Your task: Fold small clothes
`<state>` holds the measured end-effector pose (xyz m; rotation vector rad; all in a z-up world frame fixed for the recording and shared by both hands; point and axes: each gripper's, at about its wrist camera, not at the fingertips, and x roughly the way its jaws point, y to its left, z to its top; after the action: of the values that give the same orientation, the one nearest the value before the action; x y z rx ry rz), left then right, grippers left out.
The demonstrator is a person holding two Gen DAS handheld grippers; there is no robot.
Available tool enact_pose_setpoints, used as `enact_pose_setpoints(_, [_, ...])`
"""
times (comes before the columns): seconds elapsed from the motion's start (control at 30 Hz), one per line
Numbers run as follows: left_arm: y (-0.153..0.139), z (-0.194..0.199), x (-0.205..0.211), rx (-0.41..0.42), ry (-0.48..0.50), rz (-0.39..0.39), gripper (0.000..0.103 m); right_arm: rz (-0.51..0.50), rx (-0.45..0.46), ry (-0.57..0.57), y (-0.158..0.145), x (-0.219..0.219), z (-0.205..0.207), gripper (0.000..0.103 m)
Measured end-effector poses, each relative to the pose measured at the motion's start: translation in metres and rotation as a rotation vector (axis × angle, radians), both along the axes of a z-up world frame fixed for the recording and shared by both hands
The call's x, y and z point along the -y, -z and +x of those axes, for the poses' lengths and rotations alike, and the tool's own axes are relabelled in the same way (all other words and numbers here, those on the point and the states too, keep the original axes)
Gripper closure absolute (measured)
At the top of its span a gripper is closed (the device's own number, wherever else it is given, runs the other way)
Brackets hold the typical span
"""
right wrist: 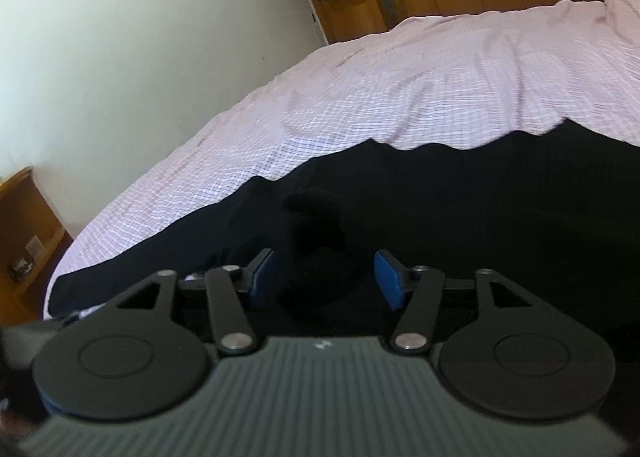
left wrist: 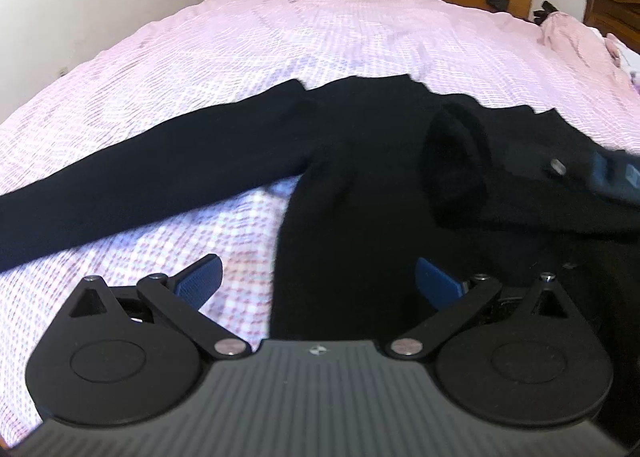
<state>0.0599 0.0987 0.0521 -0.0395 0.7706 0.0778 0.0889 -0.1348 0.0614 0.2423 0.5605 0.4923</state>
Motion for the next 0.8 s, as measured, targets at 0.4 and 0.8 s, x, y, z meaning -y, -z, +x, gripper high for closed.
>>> enact_pose_setpoints(0.4, [-0.019, 0.033, 0.051, 0.048, 0.12, 0.037, 0.0, 0.011, -0.049, 0.248, 0.018, 0.091, -0.035, 0.043])
enact_pose_setpoints(0.8, [-0.003, 0.092, 0.061, 0.102, 0.109, 0.182, 0.0, 0.09, -0.074, 0.36, 0.046, 0.136, -0.046, 0.045])
